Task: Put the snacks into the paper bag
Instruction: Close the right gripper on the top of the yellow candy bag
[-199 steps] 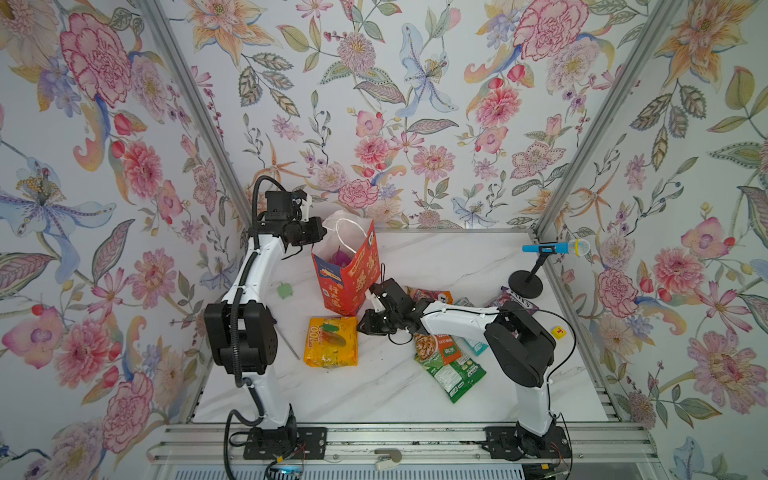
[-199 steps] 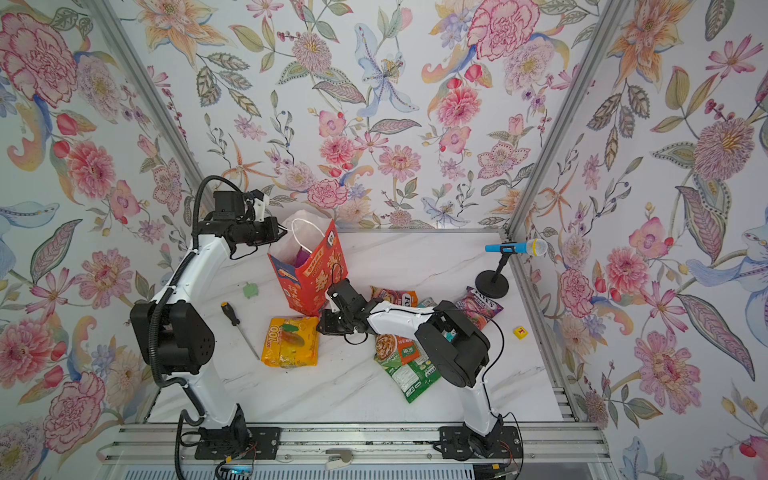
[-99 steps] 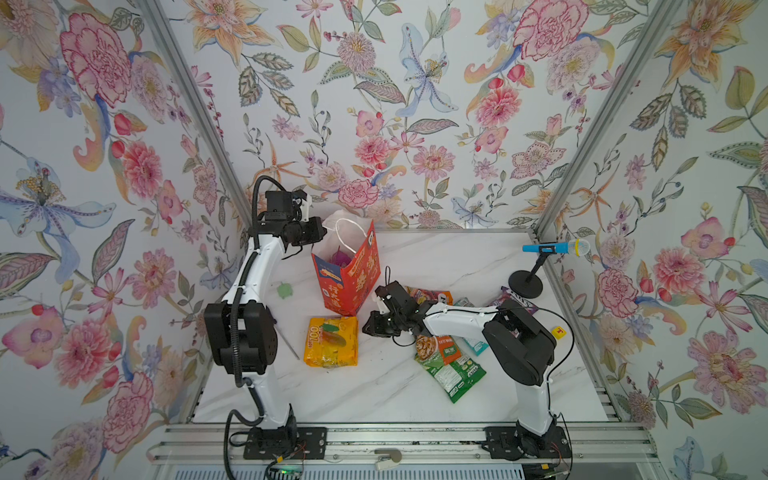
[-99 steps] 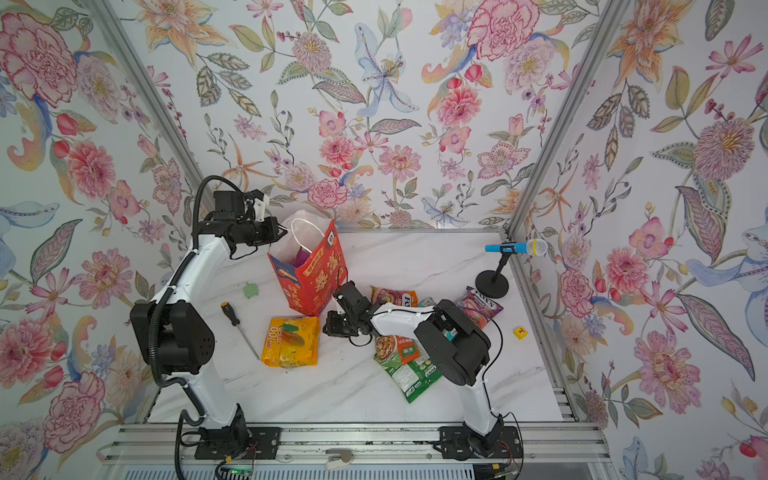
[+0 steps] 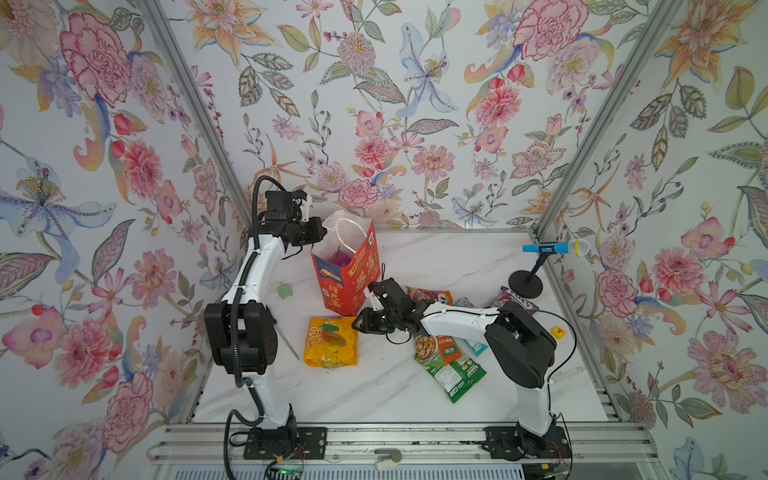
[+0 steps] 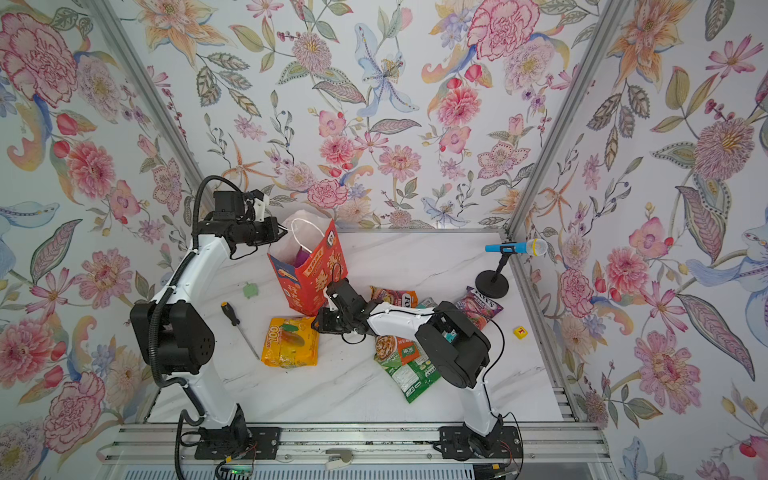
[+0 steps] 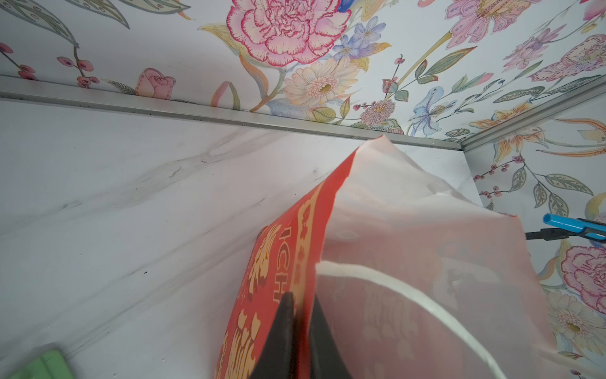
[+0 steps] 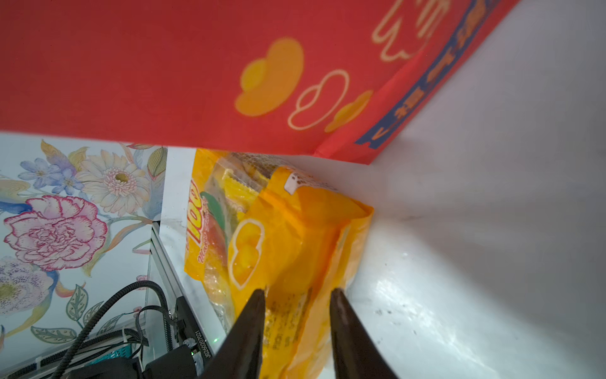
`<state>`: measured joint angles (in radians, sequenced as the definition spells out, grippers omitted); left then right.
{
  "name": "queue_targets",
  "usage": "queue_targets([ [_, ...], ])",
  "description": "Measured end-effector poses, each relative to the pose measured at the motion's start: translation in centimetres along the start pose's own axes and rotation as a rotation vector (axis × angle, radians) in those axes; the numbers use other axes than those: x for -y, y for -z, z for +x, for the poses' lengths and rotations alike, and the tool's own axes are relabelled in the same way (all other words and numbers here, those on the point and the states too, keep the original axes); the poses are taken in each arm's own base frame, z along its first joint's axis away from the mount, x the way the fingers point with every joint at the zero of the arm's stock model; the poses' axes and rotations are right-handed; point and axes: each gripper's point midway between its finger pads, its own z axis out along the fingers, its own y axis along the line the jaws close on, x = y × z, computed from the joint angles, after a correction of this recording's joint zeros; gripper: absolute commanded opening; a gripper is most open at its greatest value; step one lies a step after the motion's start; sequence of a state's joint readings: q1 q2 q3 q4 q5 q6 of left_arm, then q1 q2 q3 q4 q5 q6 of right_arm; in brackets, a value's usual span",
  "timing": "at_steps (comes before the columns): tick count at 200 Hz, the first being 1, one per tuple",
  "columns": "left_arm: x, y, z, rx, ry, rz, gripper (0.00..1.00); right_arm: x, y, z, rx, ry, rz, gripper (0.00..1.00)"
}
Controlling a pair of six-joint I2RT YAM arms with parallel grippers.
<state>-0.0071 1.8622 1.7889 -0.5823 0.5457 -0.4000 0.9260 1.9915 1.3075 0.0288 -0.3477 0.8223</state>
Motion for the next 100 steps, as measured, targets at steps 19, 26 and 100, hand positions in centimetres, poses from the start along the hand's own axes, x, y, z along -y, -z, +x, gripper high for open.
queue_targets([
  [19, 0.0, 0.0, 0.0, 0.000, -0.003, 0.000, 0.12, -0.7, -0.1, 0.3, -0.001, 0.005, -0.017, 0.40],
  [26, 0.0, 0.0, 0.0, 0.000, -0.003, 0.000, 0.12, -0.9, -0.1, 0.4, -0.003, 0.005, -0.019, 0.44],
  [100, 0.0, 0.0, 0.0, 0.000, -0.015, 0.000, 0.12, -0.1, -0.5, 1.8, -0.039, -0.006, 0.038, 0.44],
])
